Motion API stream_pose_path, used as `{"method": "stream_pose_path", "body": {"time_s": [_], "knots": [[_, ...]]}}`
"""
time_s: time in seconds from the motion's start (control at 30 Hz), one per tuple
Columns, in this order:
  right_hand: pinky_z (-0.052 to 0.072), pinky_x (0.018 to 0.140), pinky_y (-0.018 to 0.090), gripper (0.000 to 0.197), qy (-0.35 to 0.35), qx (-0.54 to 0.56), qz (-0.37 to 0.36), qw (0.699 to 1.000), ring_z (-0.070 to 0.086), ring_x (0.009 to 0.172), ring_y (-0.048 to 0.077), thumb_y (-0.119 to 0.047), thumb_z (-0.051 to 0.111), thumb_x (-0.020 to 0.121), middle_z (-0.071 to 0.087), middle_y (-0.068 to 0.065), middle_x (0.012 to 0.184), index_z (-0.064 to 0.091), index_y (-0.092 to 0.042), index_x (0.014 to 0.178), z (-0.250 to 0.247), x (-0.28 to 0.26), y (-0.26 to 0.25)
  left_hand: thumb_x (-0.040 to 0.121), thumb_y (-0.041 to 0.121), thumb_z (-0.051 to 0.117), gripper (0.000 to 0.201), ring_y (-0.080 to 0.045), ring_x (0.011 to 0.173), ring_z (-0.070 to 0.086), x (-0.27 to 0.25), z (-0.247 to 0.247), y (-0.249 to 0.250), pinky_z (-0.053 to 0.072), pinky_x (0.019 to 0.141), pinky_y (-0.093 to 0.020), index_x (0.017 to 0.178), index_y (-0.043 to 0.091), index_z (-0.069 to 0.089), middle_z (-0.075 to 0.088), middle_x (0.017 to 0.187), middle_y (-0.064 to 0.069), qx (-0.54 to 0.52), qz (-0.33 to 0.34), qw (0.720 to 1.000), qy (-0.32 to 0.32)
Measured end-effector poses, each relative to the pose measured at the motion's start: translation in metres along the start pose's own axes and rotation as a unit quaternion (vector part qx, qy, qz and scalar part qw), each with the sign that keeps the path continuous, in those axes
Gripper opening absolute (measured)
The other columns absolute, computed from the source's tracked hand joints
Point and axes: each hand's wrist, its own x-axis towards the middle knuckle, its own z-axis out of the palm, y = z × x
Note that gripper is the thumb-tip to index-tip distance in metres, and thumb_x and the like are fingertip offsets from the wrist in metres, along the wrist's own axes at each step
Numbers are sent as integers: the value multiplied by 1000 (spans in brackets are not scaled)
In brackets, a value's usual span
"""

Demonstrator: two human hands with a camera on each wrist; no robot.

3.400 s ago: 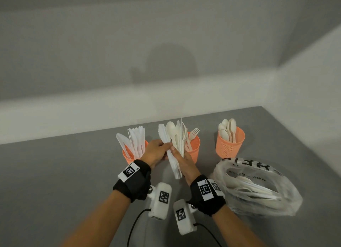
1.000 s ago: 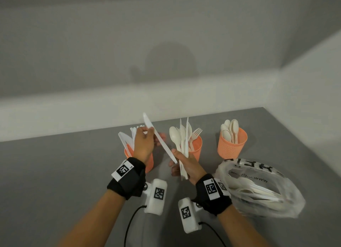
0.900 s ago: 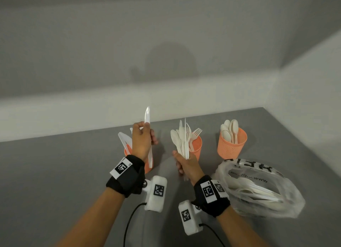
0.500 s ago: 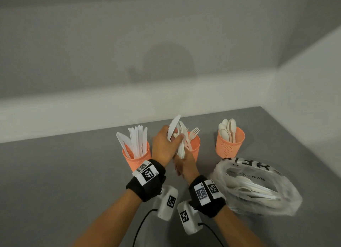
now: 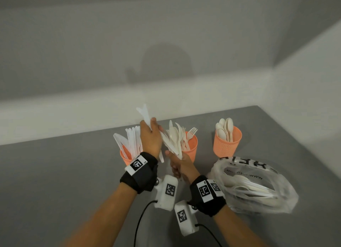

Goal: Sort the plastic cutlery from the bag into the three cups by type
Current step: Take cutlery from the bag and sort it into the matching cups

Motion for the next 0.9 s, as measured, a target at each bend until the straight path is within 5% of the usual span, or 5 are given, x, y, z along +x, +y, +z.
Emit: {"method": "stream_pose_path", "body": {"time_s": [0.17,0.37,0.6,0.7,0.9], "knots": [[26,38,17,23,-26,8,11,1000,26,36,7,-33,51,94,33,-10,43,45,-19,77,-4,-1,-3,100,26,33,28,-13,58,46,21,-18,11,41,68,-30,87,16,55,45,66,-1,-25,27,998,45],[30,41,19,34,-30,-9,30,999,30,37,8,-41,55,90,35,-9,43,45,-19,67,-3,0,-2,90,32,58,23,-5,34,32,23,-29,12,28,35,-16,84,10,56,36,50,5,21,-16,998,-55],[29,39,18,25,-28,-59,11,998,30,35,6,-36,56,90,39,-7,46,55,-17,74,-1,-2,-4,83,25,68,33,-1,39,44,9,-18,6,35,51,-18,55,17,52,45,39,14,89,-40,983,-157],[29,39,17,23,-30,-65,2,997,31,35,5,-35,56,91,39,-4,49,60,-13,92,-1,-1,-4,84,16,63,26,-14,60,53,12,-16,2,45,65,-23,59,15,54,56,60,1,127,-3,983,-132],[29,40,17,24,-30,-71,-5,997,31,37,4,-37,50,94,36,-5,51,61,-17,89,-4,1,-1,96,27,42,17,-17,56,47,18,-16,4,44,58,-28,88,13,46,55,72,-5,74,28,996,-42]]}}
